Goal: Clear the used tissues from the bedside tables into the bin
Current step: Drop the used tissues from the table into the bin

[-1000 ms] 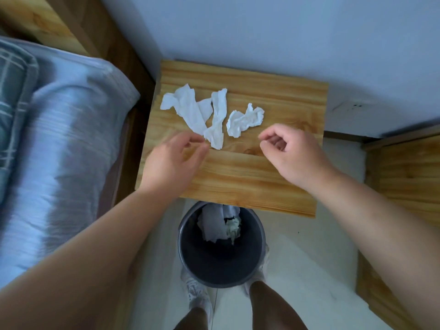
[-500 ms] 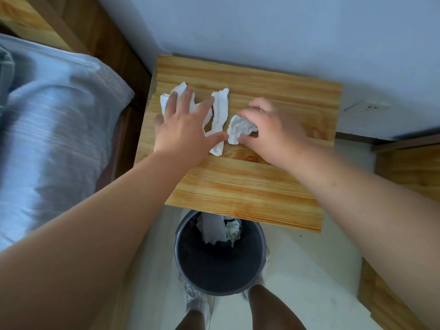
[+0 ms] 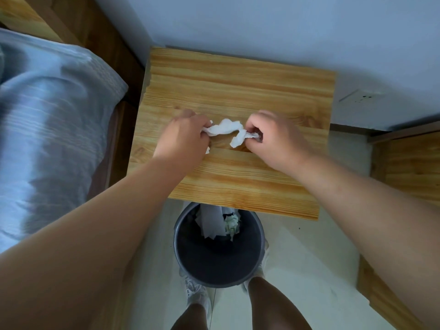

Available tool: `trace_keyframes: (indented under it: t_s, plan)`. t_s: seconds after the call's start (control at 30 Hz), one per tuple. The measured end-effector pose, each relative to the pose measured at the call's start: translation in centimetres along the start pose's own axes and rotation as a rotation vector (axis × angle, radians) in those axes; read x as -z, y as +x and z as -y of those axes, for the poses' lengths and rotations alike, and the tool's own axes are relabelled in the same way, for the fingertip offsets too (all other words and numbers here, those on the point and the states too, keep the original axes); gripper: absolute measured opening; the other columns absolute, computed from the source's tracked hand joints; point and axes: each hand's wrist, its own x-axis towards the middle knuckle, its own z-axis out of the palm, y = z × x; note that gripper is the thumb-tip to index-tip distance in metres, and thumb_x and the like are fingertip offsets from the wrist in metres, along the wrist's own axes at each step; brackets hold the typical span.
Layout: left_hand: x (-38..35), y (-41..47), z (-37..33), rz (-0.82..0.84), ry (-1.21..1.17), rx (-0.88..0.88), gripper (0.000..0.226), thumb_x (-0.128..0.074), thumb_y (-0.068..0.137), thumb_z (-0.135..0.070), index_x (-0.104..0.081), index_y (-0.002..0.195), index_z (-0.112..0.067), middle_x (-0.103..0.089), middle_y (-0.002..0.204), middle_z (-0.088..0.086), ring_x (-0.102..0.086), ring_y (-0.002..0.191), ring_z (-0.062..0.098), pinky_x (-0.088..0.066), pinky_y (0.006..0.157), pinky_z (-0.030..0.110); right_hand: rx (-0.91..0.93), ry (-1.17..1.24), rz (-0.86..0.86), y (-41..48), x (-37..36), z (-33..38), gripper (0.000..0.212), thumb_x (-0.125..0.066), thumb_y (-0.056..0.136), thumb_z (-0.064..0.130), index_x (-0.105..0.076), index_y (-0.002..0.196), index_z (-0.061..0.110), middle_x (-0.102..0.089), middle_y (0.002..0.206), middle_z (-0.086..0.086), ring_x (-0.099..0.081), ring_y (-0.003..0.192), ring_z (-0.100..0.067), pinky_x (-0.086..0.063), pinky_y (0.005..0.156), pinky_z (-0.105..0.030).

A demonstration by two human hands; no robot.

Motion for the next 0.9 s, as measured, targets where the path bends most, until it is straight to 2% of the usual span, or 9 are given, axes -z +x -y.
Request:
trace_keyframes:
  t_s: [0.1, 0.2, 0.3, 0.43, 0.53, 0.63, 0.73, 0.77, 0.9]
  plan:
    - [0.8, -1.2, -0.7, -0.008, -0.090, 0.023, 0.028, -0.059, 0.099, -0.008, -0.077, 0.119, -0.017, -0.068, 0.118, 0.004, -0.066, 0.092, 0.024, -0.052, 0.069, 0.032, -0.005, 0.074, -0.043, -1.3, 0.4, 0.5, 0.008, -0.072, 0.087, 0.012, -0.064, 0.087, 0.010, -0.054, 0.084, 0.004, -0.049, 0.077, -0.020, -0.035, 0.063, -0.034]
    - [2.0, -3.2, -1.2, -0.039, -0.197, 0.040, 0.023, -0.060, 0.100, -0.012, -0.075, 0.114, -0.021, -0.067, 0.106, -0.008, -0.061, 0.080, 0.009, -0.047, 0.061, 0.013, 0.001, 0.142, -0.081, -2.9, 0.8, 1.2, 0.011, -0.073, 0.086, 0.012, -0.063, 0.084, 0.010, -0.051, 0.077, 0.008, -0.045, 0.073, -0.014, -0.034, 0.061, -0.029]
    - [3.2, -6.0, -1.8, -0.039, -0.326, 0.036, 0.022, -0.063, 0.099, -0.013, -0.072, 0.102, -0.033, -0.066, 0.095, -0.019, -0.061, 0.075, -0.005, -0.044, 0.059, 0.004, -0.020, 0.180, -0.113, -5.1, 1.1, 1.8, 0.013, -0.074, 0.084, 0.012, -0.061, 0.082, 0.013, -0.051, 0.074, 0.015, -0.042, 0.065, -0.009, -0.034, 0.058, -0.022]
    - [4.0, -10.5, -1.7, 0.046, -0.583, 0.024, 0.028, -0.072, 0.097, -0.019, -0.073, 0.090, -0.045, -0.076, 0.091, -0.007, -0.060, 0.067, 0.000, -0.045, 0.059, 0.011, -0.056, 0.260, -0.149, -9.1, 1.1, 2.6, 0.011, -0.076, 0.082, 0.011, -0.065, 0.084, 0.015, -0.061, 0.076, 0.010, -0.051, 0.066, -0.006, -0.040, 0.059, -0.019]
    - [3.4, -13.9, -0.7, 0.102, -0.715, 0.055, 0.020, -0.076, 0.096, -0.022, -0.079, 0.095, -0.042, -0.078, 0.092, -0.005, -0.064, 0.074, 0.005, -0.049, 0.065, 0.019, -0.037, 0.346, -0.170, -12.6, 0.4, 3.1, 0.011, -0.075, 0.081, 0.014, -0.066, 0.083, 0.020, -0.063, 0.074, 0.004, -0.056, 0.066, -0.010, -0.043, 0.058, -0.022]
    - [1.2, -17.5, 0.9, 0.121, -0.766, 0.124, 0.019, -0.077, 0.096, -0.023, -0.080, 0.098, -0.042, -0.080, 0.091, -0.010, -0.072, 0.079, 0.006, -0.055, 0.068, 0.019, -0.041, 0.402, -0.155, -16.3, -1.6, 2.9, 0.008, -0.071, 0.085, 0.023, -0.066, 0.089, 0.027, -0.066, 0.077, 0.006, -0.062, 0.067, -0.013, -0.049, 0.059, -0.030]
    - [-2.5, -20.5, 3.1, 0.160, -0.722, 0.202, 0.016, -0.075, 0.097, -0.027, -0.078, 0.102, -0.042, -0.079, 0.090, -0.003, -0.072, 0.082, 0.029, -0.053, 0.068, 0.035, -0.110, 0.381, -0.136, -19.4, -4.9, 2.1, 0.014, -0.073, 0.089, 0.019, -0.066, 0.096, 0.030, -0.066, 0.077, 0.005, -0.062, 0.066, -0.017, -0.050, 0.060, -0.037]
    - [-3.9, -21.3, 3.9, 0.182, -0.703, 0.228, 0.016, -0.074, 0.098, -0.027, -0.078, 0.102, -0.042, -0.078, 0.090, -0.001, -0.071, 0.083, 0.032, -0.052, 0.067, 0.037, -0.137, 0.361, -0.116, -20.2, -6.2, 1.8, 0.017, -0.073, 0.089, 0.018, -0.066, 0.096, 0.031, -0.066, 0.077, 0.006, -0.061, 0.066, -0.017, -0.050, 0.060, -0.037]
    - [-8.8, -23.1, 6.4, 0.264, -0.752, 0.339, 0.021, -0.074, 0.099, -0.025, -0.078, 0.099, -0.046, -0.079, 0.094, -0.011, -0.074, 0.081, 0.010, -0.056, 0.069, 0.024, -0.265, 0.319, 0.041, -22.0, -11.1, 0.6, 0.010, -0.074, 0.090, 0.017, -0.072, 0.097, 0.024, -0.071, 0.082, 0.005, -0.066, 0.071, -0.020, -0.055, 0.065, -0.044]
